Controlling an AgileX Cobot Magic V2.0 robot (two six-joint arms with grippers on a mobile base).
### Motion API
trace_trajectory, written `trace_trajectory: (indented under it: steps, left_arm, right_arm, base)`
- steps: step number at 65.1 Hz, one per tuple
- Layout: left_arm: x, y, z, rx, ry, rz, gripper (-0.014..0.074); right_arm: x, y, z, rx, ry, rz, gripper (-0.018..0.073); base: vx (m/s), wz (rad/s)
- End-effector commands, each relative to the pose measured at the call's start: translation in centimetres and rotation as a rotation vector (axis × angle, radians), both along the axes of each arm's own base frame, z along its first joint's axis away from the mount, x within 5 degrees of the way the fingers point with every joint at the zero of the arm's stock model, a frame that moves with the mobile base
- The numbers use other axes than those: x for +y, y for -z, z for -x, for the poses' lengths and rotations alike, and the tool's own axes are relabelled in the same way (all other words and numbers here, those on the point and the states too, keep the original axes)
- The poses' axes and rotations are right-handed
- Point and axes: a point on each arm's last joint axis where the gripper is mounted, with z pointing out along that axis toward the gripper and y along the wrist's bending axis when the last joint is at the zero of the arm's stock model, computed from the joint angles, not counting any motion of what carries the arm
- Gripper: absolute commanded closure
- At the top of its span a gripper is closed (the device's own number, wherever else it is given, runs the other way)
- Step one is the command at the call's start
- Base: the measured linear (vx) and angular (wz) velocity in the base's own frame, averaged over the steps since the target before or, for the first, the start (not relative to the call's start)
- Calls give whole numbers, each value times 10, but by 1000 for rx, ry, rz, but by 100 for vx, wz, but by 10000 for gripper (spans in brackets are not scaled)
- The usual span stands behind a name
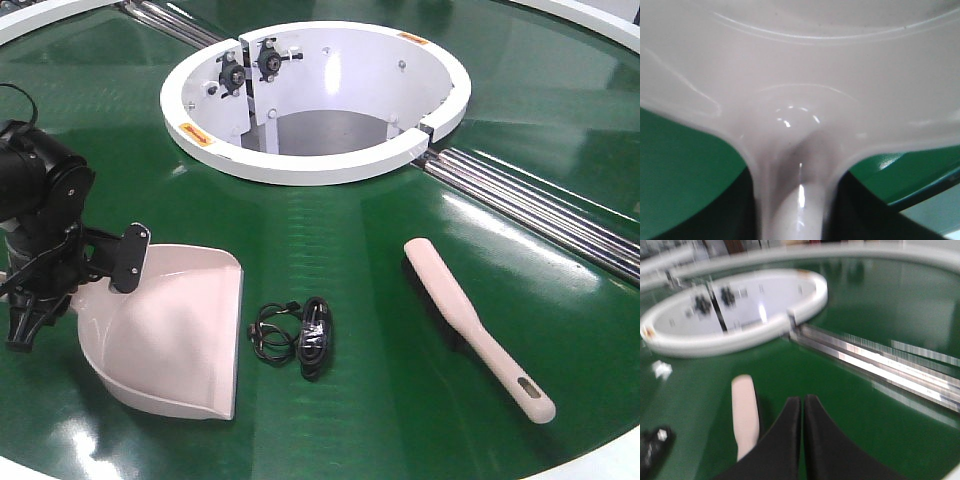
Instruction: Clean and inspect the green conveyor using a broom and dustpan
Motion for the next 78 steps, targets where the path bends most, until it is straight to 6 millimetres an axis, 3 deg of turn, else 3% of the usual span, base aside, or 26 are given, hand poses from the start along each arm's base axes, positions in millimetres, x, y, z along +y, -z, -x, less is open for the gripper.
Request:
trace_trajectory:
  steps: [1, 16, 23, 35, 47, 51, 64, 78]
  left_arm:
    - [0, -21, 1, -50, 8, -6, 603]
    - [0, -21, 1, -50, 8, -6, 603]
    - [0, -21, 1, -50, 8, -6, 603]
    - [0, -21, 1, -50, 8, -6, 603]
    - [0, -21, 1, -50, 8, -6, 603]
    - [0, -21, 1, -50, 8, -6, 603]
    - [0, -21, 1, -50, 8, -6, 603]
    - [0, -21, 1, -50, 8, -6, 603]
  right_arm:
    - [-1, -8, -15, 50, 5, 19, 568]
    - [0, 6, -35, 191, 6, 8, 559]
    - [0, 6, -41, 288, -6, 44, 515]
    - [1, 1, -53, 444, -54, 109, 298]
    - [7, -12, -69, 464, -125, 114, 23]
    - [9, -18, -75, 469, -148, 105, -22]
    - [20, -37, -100, 546, -236, 101, -25]
    - [56, -49, -126, 644, -341, 124, -20]
  base:
    - [0, 0]
    - [0, 0]
    - [0, 0]
    - [0, 0]
    - [0, 0]
    - [0, 0]
    - [0, 0]
    - [0, 0]
